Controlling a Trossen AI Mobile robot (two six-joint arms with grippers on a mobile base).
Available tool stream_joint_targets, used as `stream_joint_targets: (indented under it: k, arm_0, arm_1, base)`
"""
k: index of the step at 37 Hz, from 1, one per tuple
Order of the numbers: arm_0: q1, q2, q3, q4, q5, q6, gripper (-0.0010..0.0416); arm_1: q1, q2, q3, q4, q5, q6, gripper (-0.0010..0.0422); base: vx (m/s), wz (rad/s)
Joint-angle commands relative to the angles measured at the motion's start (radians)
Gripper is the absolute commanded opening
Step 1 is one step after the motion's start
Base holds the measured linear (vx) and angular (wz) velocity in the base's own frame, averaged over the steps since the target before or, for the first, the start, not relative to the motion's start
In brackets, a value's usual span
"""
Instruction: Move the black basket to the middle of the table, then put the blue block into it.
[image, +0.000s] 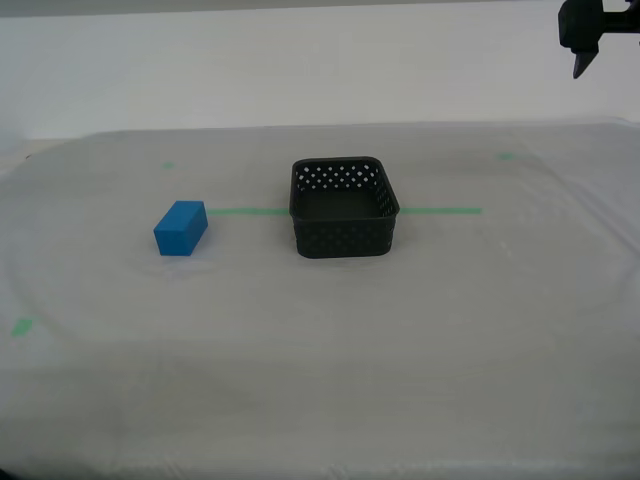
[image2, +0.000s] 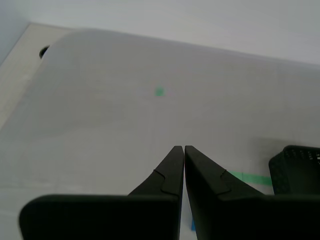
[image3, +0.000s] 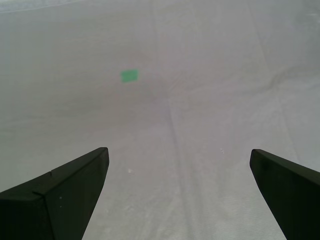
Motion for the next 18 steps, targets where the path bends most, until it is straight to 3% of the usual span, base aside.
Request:
stream_joint_targets:
  k: [1, 11, 18]
  arm_0:
    - [0.000, -0.001, 0.001, -0.002, 0.002, 0.000, 0.0395]
    - [0.000, -0.001, 0.001, -0.002, 0.002, 0.000, 0.0396]
    - [0.000, -0.001, 0.001, -0.002, 0.002, 0.000, 0.0396]
  arm_1:
    - [0.000, 0.016, 0.056, -0.103, 0.000, -0.009, 0.0000]
    - [0.000, 0.149, 0.269, -0.435, 0.000, 0.023, 0.0000]
    - [-0.001, 0.244, 0.372, -0.505, 0.000, 0.052, 0.0000]
  base:
    - [0.000, 0.000]
    - [0.000, 0.000]
    - [0.000, 0.000]
